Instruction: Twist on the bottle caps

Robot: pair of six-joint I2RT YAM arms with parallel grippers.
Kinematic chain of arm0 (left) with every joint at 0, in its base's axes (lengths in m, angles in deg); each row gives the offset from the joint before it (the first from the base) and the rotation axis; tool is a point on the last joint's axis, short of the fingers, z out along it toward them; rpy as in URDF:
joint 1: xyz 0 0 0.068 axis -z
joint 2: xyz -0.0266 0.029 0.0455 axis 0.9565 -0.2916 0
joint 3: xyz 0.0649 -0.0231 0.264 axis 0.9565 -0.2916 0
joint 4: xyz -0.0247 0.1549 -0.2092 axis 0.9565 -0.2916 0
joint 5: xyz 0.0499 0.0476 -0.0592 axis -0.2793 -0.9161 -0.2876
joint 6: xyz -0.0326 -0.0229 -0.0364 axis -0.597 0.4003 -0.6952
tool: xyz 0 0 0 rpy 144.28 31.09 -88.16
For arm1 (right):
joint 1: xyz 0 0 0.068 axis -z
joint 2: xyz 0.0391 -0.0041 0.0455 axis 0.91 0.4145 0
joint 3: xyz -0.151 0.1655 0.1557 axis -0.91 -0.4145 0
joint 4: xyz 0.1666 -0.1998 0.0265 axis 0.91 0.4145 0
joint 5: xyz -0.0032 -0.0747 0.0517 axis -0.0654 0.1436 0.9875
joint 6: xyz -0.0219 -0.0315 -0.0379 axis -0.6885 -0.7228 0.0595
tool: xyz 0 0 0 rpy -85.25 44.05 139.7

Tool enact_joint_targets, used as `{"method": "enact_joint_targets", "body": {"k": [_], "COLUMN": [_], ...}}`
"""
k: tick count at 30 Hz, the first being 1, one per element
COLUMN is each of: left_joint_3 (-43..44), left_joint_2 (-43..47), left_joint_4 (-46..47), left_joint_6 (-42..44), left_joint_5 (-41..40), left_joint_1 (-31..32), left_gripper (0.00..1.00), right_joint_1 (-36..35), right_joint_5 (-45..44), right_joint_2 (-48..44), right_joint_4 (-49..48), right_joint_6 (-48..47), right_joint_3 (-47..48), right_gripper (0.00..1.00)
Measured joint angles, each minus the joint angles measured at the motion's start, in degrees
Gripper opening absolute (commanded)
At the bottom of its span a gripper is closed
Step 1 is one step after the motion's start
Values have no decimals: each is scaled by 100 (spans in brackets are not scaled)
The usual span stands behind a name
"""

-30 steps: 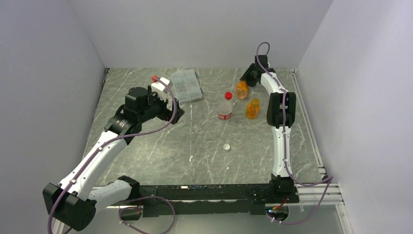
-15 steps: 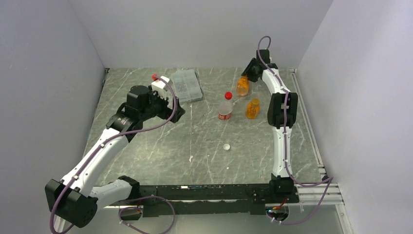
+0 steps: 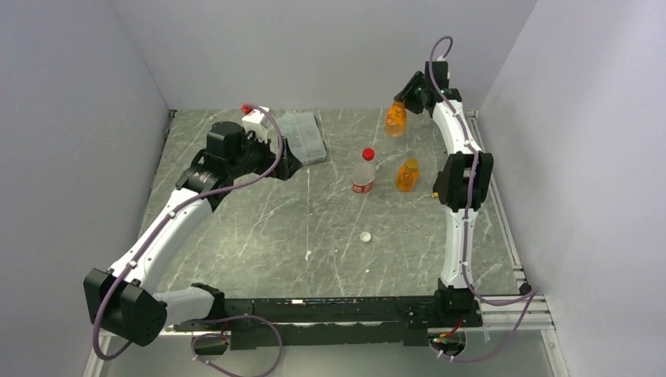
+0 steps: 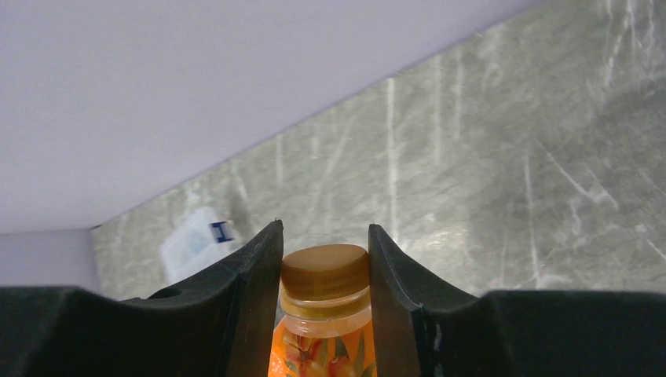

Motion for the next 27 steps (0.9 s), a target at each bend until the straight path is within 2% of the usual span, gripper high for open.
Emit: {"method": "enact_joint_targets", "body": {"k": [12, 21, 27], "left_joint_3": [702, 1163, 1056], "left_joint_2": [-817, -848, -826], "left_joint_4": [715, 1252, 2020], "left_joint_6": [-861, -1263, -1880], "left_joint_5": [1115, 1753, 2168], "left_joint_1": [-358, -476, -540], "left_gripper": [99, 99, 99], "right_joint_1": [-420, -1759, -2658], "right_joint_5": [317, 431, 422], "right_joint_2": [-1469, -2789, -3287], "right_joint_4": [-280, -822, -1128], "right_joint_6": [385, 463, 463], "right_joint_3": [-96, -800, -1589], "right_gripper": [18, 19, 19]}}
